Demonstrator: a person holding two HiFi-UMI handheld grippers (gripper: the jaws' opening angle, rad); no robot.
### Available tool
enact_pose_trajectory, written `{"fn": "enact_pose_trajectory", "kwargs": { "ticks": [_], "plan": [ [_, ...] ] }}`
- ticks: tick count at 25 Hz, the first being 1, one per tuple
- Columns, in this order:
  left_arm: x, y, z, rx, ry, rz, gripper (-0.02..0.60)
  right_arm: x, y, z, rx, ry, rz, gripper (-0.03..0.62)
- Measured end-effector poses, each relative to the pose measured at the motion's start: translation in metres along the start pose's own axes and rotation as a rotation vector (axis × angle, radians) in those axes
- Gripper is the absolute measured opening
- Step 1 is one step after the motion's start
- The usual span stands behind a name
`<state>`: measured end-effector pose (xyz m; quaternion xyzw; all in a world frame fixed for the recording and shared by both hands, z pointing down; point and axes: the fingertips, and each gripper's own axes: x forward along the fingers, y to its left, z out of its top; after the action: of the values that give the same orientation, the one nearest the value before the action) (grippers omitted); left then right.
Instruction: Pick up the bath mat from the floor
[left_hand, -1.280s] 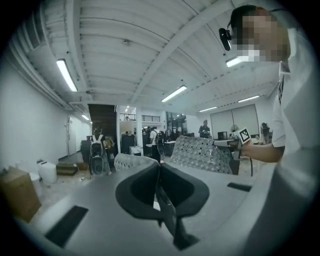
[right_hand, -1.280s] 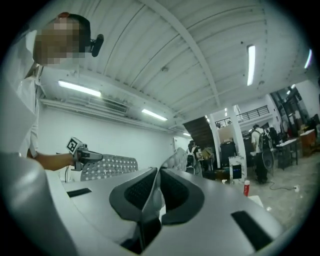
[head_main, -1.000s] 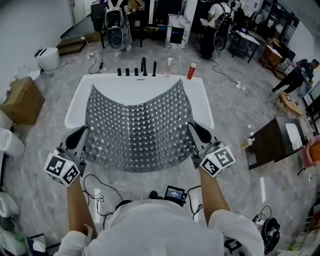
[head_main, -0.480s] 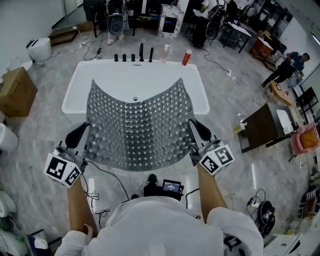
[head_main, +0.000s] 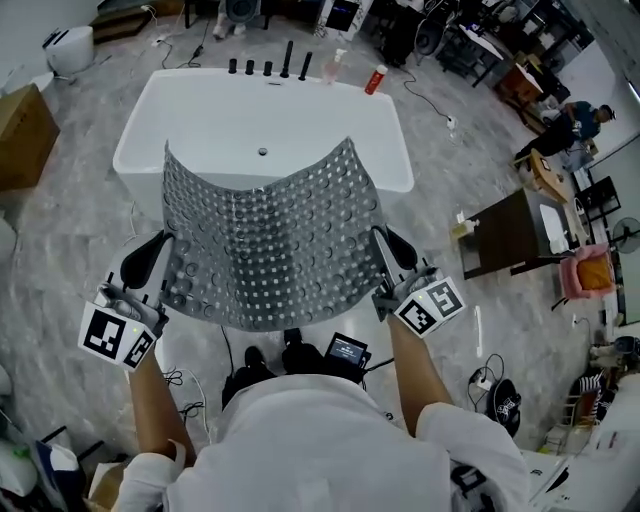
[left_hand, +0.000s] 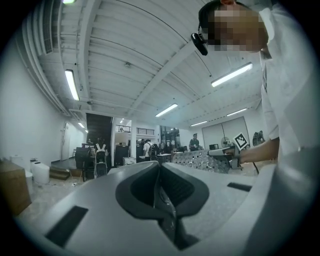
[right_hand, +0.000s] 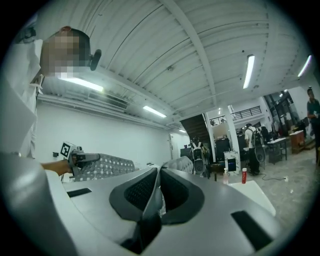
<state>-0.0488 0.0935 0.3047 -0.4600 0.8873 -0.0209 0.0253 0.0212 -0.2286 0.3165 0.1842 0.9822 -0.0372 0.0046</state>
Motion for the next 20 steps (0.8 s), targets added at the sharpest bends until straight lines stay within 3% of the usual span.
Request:
{"fn": "enact_pose_trajectory", "kwargs": {
  "ticks": [5, 11, 14, 20],
  "plan": [
    [0.001, -0.017, -0.009, -0.029, 0.025, -0.023, 0.018, -0.003, 0.002, -0.011, 0.026, 0.053, 0.055, 0.043],
    [0.006, -0.032, -0.010, -0.013, 0.041, 0.008, 0.018, -0.019, -0.009, -0.016, 0.019, 0.011, 0.066, 0.043],
    [0.023, -0.044, -0.009, -0.049, 0.032, 0.023, 0.018, -0.035, -0.029, -0.014, -0.016, -0.004, 0.058, 0.043],
    [0.068, -0.085, -0.006, -0.033, 0.074, 0.007, 0.018, -0.062, -0.082, -0.008, 0.016, -0.037, 0.045, 0.043]
  ]
}}
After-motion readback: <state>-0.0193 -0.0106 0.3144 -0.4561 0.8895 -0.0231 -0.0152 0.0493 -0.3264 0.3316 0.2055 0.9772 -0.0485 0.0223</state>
